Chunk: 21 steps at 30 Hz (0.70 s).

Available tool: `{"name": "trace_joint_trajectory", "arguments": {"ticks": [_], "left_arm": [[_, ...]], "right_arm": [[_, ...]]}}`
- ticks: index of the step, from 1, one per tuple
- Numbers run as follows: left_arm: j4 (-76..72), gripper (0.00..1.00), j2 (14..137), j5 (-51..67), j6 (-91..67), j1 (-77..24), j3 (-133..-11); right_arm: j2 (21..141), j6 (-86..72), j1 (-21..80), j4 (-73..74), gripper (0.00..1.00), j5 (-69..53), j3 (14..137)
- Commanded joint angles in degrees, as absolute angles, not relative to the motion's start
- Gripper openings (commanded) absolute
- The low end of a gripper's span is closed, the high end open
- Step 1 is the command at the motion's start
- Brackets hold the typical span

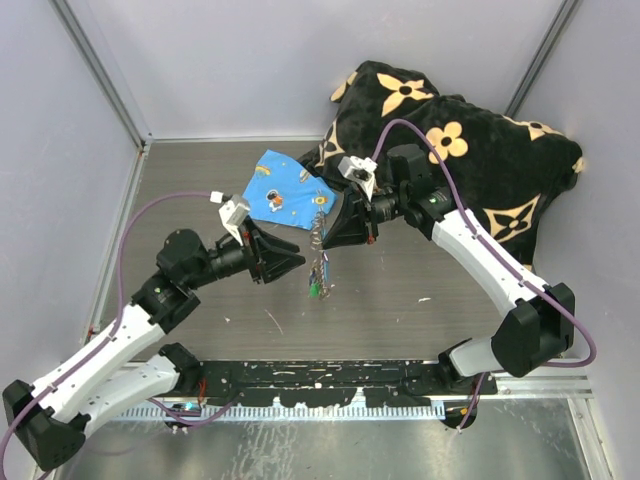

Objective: Remove the keys from the keyring
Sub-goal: Remove the key from the keyring.

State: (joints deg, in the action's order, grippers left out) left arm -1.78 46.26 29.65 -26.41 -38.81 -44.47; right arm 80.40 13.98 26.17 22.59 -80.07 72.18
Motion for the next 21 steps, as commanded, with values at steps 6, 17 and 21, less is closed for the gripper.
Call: {"name": "trace_joint_trajectory", "arguments": {"ticks": [6,17,21], "left_arm": [[-36.45,0.33,47.16,23.74,-38.69,-39.05,-33.73],[-41.49,0.3,50.94,24.7,-39.76,-40.25,-33.44],[-41.5,0.31,51.61,25.01,-40.36,-40.58,-33.12]], "right_arm": [[80.33,8.59,25.94,15.34,0.01,-83.62,72.17],[80.21,7.88,25.92,14.51,0.01,-83.51,71.81],[80.04,7.59,25.74,14.24,0.01,-83.42,71.73]]}}
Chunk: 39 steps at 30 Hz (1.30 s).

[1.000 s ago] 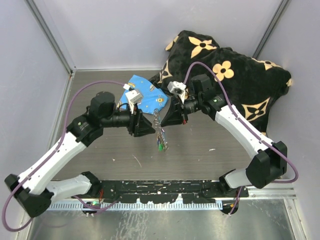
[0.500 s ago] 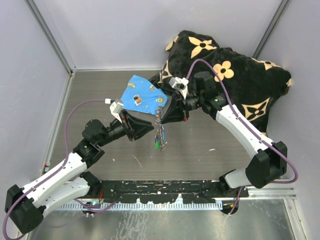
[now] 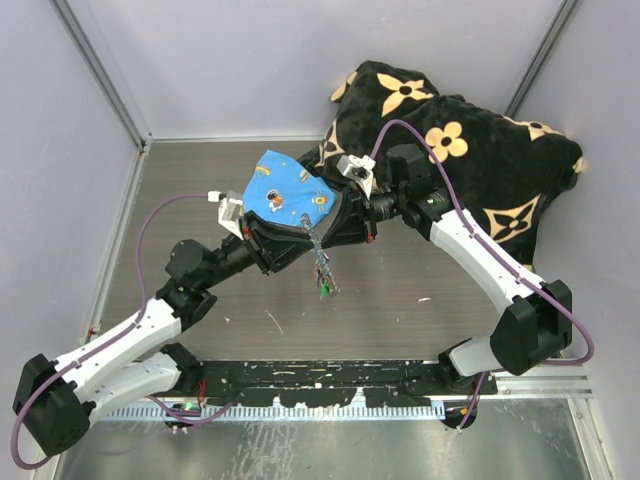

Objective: Remove the keys from the keyring
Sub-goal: Remove the key from the keyring.

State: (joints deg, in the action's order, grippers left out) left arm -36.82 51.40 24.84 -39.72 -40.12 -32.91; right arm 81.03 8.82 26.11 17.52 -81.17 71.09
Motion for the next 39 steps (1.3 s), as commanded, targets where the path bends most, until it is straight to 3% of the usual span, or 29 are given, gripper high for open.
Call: {"name": "trace_joint_trajectory", "arguments": {"ticks": [1,23,39], "left_arm": [[-41.49,0.32,51.79,25.14,-40.34,-40.62,-33.08],[-35.96,0.31,54.22,26.24,-39.55,-40.7,-32.76],[-35.94,0.2,56.22,27.48,-39.81,-41.29,-34.93]], "right_arm": [[79.99,7.5,25.63,14.17,0.01,-83.44,71.68],[79.76,6.29,25.34,12.75,0.01,-83.15,71.07],[79.81,3.86,25.32,10.11,0.01,-82.09,69.91]]}}
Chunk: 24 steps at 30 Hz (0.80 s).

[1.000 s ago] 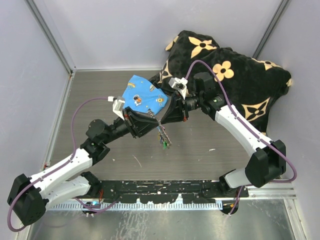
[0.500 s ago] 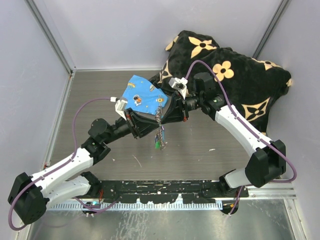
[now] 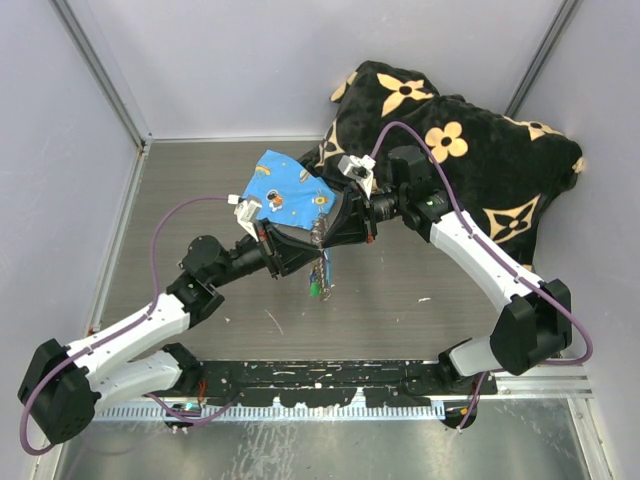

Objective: Remove the keys from the keyring
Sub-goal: Remove the key from the keyring.

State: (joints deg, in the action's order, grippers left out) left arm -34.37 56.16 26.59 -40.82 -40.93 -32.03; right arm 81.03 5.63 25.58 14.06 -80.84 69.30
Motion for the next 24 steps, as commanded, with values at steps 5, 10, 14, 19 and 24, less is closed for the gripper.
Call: {"name": "trace_joint_trajectory", "arguments": {"ticks": [5,10,14,19,24], "left_arm": [[-35.94,0.14,56.17,27.95,-39.8,-41.44,-35.42],[-35.89,0.13,55.84,27.82,-39.97,-41.41,-35.41],[-36.08,0.17,55.36,26.89,-39.99,-41.44,-35.25],[-36.29,0.18,54.98,26.1,-39.99,-41.4,-35.29],[-36.25,0.17,55.11,25.9,-40.14,-41.44,-35.33]], "right_arm": [[79.76,3.79,25.36,10.03,0.01,-81.93,69.86],[79.63,3.83,25.38,9.93,0.01,-82.0,69.75],[79.64,3.74,25.33,9.95,0.01,-81.99,69.78],[79.61,3.7,25.33,9.94,0.01,-82.05,69.72],[79.63,3.71,25.35,9.93,0.01,-82.08,69.69]]}}
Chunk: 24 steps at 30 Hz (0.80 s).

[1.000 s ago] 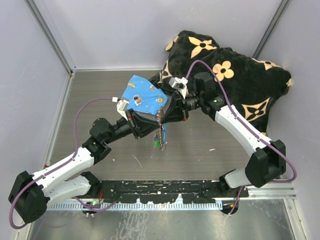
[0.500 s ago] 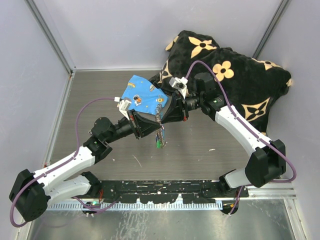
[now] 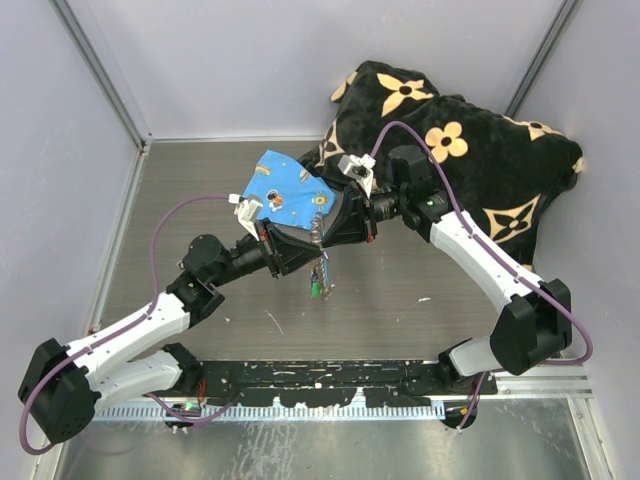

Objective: Remove the keys from the keyring
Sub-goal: Remove the key from the keyring.

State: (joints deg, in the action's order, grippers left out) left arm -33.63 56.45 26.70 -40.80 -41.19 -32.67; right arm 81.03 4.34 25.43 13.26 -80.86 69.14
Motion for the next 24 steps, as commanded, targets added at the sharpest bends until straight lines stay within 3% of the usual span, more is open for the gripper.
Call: {"name": "trace_joint_trajectory", "arguments": {"ticks": [1,24], "left_arm": [[-36.3,0.17,55.09,25.78,-40.16,-41.43,-35.33],[-36.8,0.14,56.03,25.88,-41.16,-41.41,-35.51]], "right_arm": [[79.63,3.74,25.38,9.95,0.01,-82.13,69.67],[79.63,3.54,25.33,9.85,0.01,-82.14,69.64]]}}
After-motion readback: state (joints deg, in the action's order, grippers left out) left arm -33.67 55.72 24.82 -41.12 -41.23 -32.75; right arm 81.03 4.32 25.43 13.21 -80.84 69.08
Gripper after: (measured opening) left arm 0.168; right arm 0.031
